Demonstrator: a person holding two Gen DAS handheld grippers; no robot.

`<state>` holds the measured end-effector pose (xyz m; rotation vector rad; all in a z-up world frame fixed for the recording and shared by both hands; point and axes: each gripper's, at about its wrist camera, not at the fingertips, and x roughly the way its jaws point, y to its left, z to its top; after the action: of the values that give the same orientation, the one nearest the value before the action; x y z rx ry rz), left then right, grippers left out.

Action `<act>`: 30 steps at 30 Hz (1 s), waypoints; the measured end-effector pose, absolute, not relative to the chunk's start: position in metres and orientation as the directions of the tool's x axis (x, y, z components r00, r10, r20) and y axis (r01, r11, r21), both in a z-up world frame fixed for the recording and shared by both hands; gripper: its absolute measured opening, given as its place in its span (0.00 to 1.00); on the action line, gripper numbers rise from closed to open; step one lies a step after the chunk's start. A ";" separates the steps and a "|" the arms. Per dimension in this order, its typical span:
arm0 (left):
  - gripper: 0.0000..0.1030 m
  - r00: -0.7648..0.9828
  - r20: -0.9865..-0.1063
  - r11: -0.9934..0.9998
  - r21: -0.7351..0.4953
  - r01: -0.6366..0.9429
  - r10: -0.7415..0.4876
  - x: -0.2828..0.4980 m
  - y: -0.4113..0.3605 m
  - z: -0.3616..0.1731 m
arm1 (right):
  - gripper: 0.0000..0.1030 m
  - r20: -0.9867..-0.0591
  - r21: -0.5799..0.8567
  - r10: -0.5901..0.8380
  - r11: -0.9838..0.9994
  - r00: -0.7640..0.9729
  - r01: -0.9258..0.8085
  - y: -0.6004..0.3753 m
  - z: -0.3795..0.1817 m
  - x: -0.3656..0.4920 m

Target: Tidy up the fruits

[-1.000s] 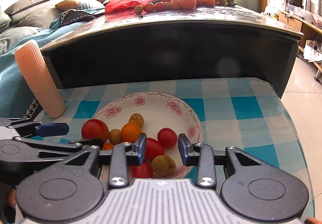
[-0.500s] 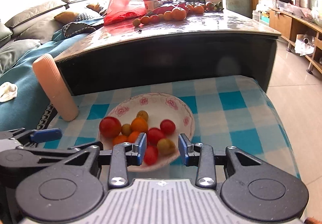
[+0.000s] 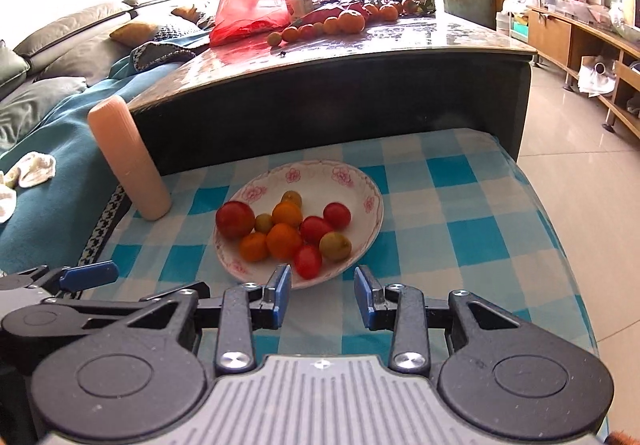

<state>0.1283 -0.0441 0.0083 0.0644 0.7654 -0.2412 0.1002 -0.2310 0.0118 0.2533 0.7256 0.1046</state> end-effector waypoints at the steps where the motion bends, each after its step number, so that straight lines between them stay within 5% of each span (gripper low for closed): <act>1: 1.00 0.694 -0.694 0.971 -0.027 0.239 -0.190 0.126 -0.044 0.008 | 0.49 -0.646 0.265 0.181 0.964 0.742 -0.005 -0.230 0.011 0.098; 30: 1.00 0.676 -0.710 0.975 -0.076 0.209 -0.200 0.037 -0.020 0.010 | 0.49 -0.678 0.288 0.208 0.958 0.705 -0.005 -0.209 0.008 0.002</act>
<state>0.0366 -0.0198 0.0100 0.0121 0.7965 -0.2300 0.0016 -0.2093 0.0077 0.2753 0.7817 0.1195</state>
